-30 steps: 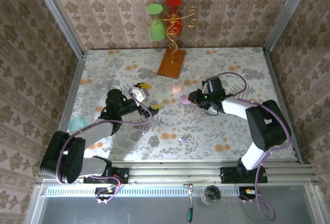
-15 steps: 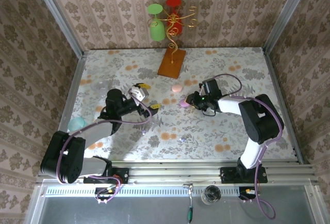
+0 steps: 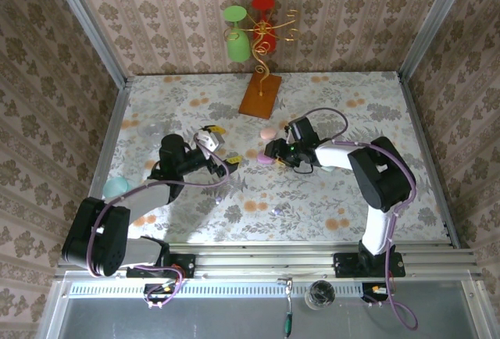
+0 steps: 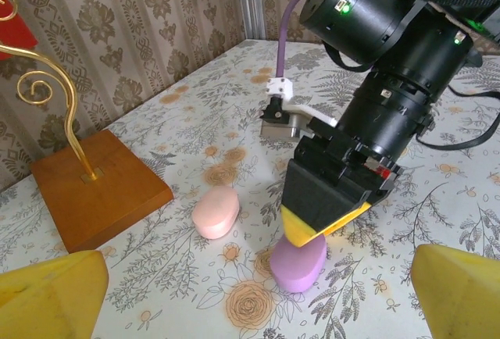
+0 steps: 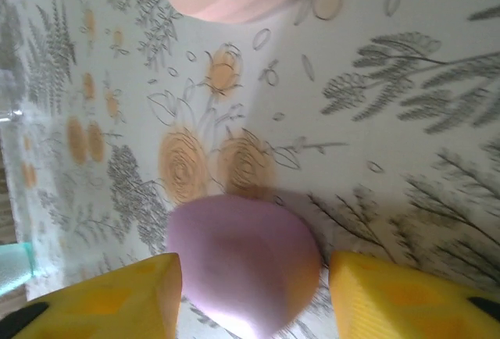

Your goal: Insert the wireless bluetooth earbuds into the charging case

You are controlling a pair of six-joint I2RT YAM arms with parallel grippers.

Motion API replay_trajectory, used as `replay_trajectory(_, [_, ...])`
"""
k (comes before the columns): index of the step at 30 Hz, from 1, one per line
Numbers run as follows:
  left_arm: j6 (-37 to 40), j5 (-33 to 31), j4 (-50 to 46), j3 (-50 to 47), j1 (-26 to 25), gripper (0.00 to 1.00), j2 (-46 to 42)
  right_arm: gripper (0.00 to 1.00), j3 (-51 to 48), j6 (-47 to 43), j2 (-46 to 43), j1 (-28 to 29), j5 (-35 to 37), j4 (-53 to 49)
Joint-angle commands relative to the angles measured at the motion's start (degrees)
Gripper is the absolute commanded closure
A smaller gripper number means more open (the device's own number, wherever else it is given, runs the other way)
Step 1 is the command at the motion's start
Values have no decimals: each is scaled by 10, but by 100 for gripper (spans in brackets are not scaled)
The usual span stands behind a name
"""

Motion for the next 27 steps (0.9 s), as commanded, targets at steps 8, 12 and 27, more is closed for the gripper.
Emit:
replay_trajectory(8, [-11,11,26,0,5,0,11,24,59,-197,-93,-17,184,-211])
replay_trajectory(12, [-13,15,30,-1,6,0,14,14,135,-276,-42,-37,185,-273])
replay_trajectory(27, [-16,15,42,-8,7,0,12,9,327,-389,119,-56,101,-458])
